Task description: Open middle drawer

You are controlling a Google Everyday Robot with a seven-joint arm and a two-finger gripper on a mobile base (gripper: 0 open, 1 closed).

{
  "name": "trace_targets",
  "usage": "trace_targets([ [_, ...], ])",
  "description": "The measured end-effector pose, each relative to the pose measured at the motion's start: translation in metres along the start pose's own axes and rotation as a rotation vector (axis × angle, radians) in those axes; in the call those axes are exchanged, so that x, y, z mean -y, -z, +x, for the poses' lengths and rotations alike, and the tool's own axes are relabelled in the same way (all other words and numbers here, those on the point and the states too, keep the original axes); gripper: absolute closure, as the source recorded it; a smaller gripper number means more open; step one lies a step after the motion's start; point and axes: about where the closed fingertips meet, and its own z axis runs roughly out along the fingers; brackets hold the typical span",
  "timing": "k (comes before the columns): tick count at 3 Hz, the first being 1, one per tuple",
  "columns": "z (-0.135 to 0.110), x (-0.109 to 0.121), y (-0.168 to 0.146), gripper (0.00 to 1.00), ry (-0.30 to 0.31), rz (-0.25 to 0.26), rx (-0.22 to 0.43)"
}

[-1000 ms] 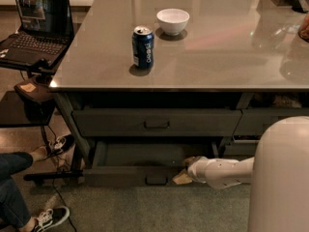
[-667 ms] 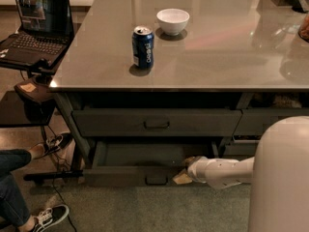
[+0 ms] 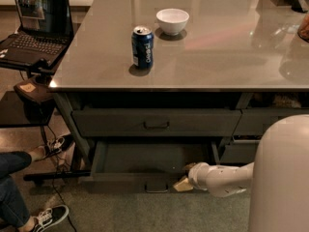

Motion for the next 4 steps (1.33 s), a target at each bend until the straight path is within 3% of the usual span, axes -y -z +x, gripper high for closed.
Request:
trace_targets([
  [1, 0.0, 0.0, 0.0, 1.0, 0.0, 0.0, 0.0],
  [2, 0.014, -0.021, 0.015, 1.0, -0.018, -0.004, 0.006],
  [4, 0.017, -0.033, 0.019, 1.0, -0.004, -0.015, 0.016],
])
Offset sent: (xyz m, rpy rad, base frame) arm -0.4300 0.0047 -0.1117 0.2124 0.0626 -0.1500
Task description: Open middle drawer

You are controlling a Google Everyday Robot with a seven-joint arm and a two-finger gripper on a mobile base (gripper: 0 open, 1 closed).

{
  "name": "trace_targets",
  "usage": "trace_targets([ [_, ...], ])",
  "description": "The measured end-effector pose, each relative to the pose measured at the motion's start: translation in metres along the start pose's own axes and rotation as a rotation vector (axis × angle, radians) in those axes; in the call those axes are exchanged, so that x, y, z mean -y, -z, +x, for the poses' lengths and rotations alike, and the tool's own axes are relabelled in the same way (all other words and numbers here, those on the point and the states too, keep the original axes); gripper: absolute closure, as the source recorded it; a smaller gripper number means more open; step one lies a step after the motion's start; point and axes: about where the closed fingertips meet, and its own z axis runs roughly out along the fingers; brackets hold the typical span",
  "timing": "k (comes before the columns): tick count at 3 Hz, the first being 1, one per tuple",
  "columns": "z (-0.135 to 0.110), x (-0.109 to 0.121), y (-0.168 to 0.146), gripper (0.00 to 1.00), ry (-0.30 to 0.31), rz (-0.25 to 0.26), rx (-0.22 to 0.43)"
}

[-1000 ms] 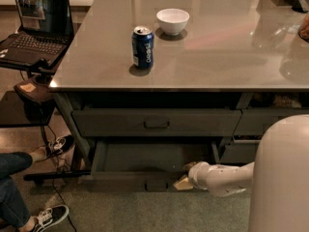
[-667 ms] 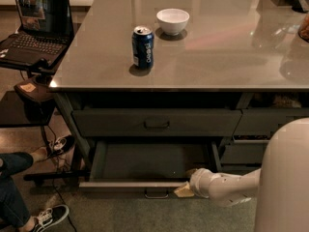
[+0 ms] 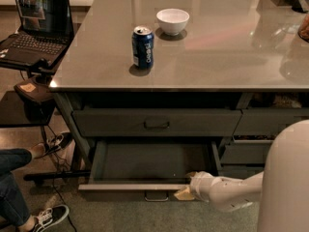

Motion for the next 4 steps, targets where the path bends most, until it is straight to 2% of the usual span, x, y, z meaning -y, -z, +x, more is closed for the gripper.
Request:
trace_targets([
  [1, 0.001, -0.029, 0.007, 1.0, 0.073, 0.0, -0.001],
  [3, 0.003, -0.032, 0.011, 1.0, 0.078, -0.001, -0.003],
  [4, 0.016, -0.049, 0.021, 1.0, 0.069, 0.015, 0.01],
])
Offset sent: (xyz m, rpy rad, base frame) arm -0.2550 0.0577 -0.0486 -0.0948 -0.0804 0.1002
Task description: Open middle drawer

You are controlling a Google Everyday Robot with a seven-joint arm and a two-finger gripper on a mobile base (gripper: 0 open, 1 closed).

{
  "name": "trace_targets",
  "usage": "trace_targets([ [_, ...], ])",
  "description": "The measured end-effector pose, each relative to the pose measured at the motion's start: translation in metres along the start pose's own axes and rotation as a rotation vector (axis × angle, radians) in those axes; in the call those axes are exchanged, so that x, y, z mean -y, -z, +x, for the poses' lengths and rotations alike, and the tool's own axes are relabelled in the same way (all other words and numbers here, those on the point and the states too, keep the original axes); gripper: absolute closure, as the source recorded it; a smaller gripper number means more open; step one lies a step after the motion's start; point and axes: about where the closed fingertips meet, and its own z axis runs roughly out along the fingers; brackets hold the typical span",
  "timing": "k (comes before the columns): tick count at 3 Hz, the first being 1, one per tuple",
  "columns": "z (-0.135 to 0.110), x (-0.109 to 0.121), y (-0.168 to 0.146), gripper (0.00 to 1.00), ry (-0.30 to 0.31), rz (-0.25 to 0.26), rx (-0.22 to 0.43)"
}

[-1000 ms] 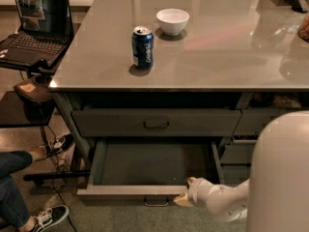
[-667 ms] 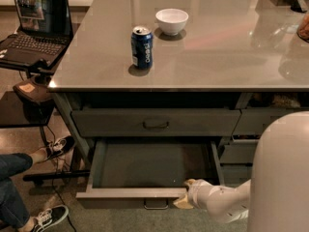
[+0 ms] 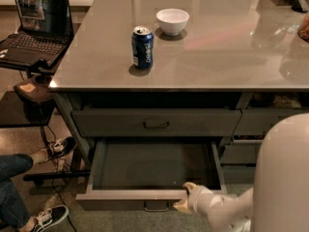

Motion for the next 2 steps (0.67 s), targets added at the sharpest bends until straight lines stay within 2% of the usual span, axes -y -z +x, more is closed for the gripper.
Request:
trace_targets([
  [2, 0.0002, -0.0036, 0.0073, 1.0, -0.004, 0.001, 0.0],
])
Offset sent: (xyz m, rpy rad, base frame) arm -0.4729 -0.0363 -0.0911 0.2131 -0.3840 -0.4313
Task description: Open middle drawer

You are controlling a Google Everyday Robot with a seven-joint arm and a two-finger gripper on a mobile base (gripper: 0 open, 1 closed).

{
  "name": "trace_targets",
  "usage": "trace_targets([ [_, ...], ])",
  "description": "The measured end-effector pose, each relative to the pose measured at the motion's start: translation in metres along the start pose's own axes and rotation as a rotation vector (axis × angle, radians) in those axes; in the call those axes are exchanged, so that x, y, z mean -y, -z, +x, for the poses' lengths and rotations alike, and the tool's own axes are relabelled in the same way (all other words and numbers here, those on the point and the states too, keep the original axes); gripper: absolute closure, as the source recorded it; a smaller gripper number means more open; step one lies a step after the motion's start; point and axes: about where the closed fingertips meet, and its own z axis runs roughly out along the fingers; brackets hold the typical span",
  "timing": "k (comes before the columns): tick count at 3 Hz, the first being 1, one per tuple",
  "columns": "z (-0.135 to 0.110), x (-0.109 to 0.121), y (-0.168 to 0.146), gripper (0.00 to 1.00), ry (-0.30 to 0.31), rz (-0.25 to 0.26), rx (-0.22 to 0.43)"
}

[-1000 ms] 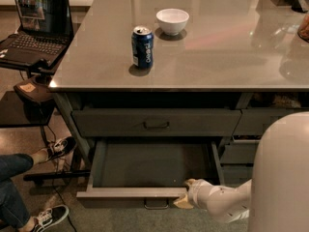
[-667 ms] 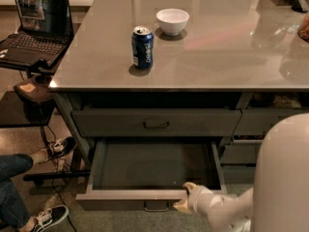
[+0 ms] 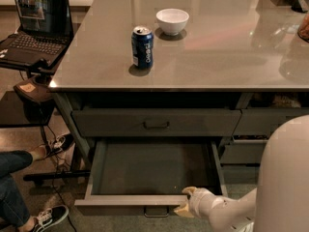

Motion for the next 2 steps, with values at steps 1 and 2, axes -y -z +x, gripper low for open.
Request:
trace_targets([
  [1, 0.0085, -0.0143, 0.0108, 1.0, 0.029, 0.007, -0.005],
  [2, 0.0068, -0.0135, 0.013, 1.0, 0.029, 0.007, -0.005],
])
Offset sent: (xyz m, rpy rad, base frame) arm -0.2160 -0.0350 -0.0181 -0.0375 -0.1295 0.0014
